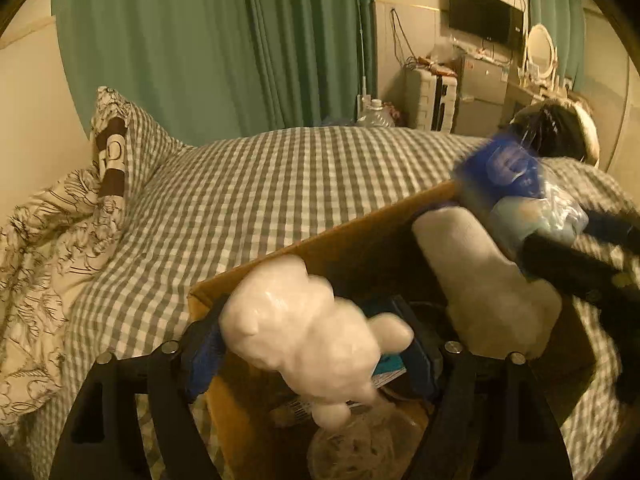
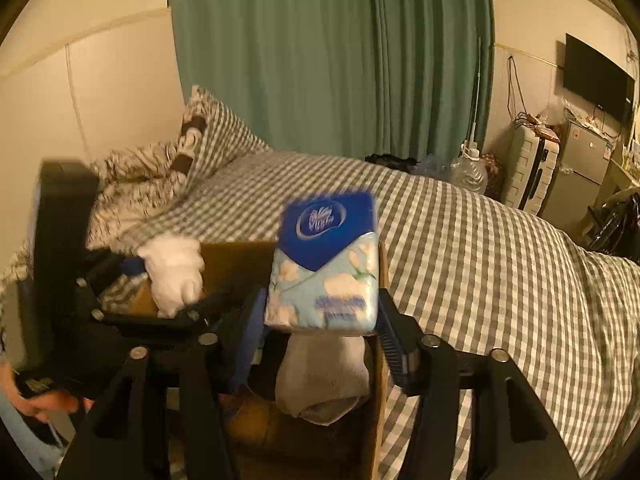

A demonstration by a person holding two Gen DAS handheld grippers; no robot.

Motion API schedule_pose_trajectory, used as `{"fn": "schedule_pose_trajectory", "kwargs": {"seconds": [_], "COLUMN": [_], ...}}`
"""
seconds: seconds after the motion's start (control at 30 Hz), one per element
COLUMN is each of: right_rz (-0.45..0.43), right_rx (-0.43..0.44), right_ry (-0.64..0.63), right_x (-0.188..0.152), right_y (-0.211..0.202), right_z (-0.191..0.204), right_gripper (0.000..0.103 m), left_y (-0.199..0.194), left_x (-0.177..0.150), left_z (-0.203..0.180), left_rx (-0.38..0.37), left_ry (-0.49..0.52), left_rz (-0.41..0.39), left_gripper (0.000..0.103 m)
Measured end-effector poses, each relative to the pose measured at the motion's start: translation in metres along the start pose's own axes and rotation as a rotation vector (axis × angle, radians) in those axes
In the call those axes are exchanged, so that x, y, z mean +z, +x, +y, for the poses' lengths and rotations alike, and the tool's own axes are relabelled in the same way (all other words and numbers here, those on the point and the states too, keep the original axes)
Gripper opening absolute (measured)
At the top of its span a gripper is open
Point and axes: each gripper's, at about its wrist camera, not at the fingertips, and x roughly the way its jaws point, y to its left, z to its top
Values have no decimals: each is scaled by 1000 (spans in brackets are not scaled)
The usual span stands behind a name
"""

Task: Organize objects

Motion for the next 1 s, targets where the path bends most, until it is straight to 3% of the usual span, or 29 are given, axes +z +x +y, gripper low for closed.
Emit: {"fn": "schedule_pose_trajectory", "kwargs": {"seconds": [0.07, 0.37, 0.6, 0.8, 1.0], "right_rz": [-17, -116, -249, -329, -405], "right_rx": [8, -62, -119, -160, -208], "right_ry": [27, 27, 5, -5, 21], "right_x": [2, 24, 35, 30, 15], "right_y": [-10, -102, -200, -263, -299], "right_z": [-5, 1, 14, 24, 26], "right_gripper": [82, 84, 96, 98, 103], "left_y": [-5, -104, -206, -265, -302], "left_x": [1, 24, 40, 30, -3], "left_z": [-1, -3, 1, -9, -22], "left_rx": [37, -29, -26, -18, -13], "left_ry": [9, -86, -99, -88, -118], "left_rz": [-12, -140, -303, -390, -469], "left_gripper": [94, 103, 103, 103, 103]}}
